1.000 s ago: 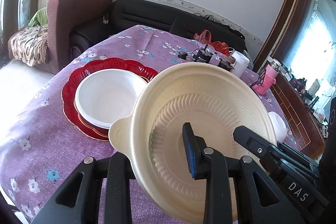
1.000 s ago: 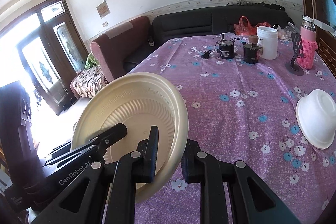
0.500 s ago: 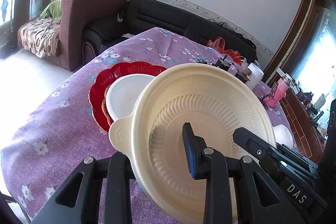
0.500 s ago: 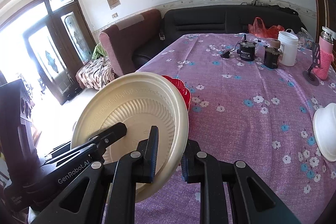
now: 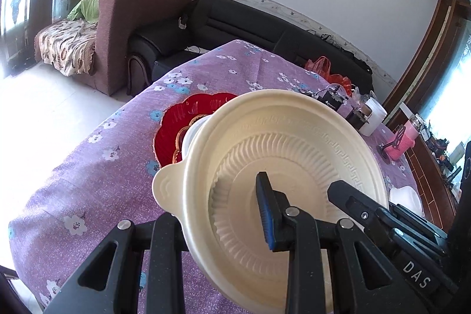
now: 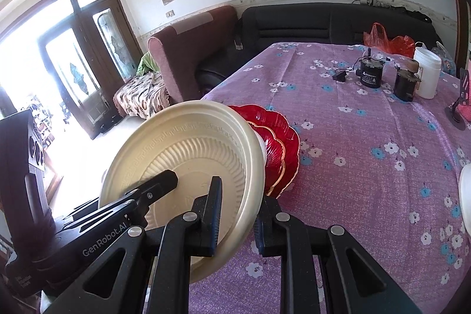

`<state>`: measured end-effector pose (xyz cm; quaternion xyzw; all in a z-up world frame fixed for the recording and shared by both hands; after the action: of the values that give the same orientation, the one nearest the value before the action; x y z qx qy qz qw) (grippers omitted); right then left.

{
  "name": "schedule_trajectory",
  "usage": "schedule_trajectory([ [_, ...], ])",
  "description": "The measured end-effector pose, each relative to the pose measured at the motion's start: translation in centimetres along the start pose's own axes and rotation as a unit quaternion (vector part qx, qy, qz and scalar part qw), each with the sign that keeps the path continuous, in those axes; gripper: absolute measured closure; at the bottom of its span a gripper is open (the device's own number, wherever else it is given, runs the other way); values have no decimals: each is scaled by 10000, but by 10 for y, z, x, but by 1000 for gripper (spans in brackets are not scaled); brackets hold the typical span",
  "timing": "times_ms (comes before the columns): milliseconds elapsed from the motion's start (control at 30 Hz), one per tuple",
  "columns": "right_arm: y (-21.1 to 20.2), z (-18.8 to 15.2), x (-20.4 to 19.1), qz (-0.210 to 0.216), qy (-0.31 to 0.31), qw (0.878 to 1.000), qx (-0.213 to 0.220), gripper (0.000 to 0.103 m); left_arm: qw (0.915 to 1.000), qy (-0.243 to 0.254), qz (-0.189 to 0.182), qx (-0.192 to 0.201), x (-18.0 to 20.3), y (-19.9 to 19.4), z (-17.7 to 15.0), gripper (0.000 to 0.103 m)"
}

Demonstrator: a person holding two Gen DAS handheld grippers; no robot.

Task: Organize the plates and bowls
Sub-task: 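Carry the cream bowl with both grippers toward the red plate stack, then lower the cream bowl with both grippers onto the white bowl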

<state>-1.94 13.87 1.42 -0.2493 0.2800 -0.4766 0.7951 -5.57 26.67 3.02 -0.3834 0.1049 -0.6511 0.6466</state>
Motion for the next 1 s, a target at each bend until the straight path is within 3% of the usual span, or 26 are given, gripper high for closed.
schedule_trajectory([
  [500,20,33,-11,-47,11,10000,68,81,9997,123,131,184,-8,19,42,75],
  [1000,69,36,3,-135,206,9993,-275,81,9996,36,220,-155,-25,73,53,75],
])
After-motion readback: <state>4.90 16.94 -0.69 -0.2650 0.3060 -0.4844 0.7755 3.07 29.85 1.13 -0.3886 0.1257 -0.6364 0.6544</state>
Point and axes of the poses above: each gripper's, at about its wrist camera, not at the fingertips, and y roughly the way its jaws point, x to its right, z to its top, the point moved 7 cm from there along y, roughly the way its jaws point, and after that the axes turned 4 degrees about -z, right-handed, at the moved point
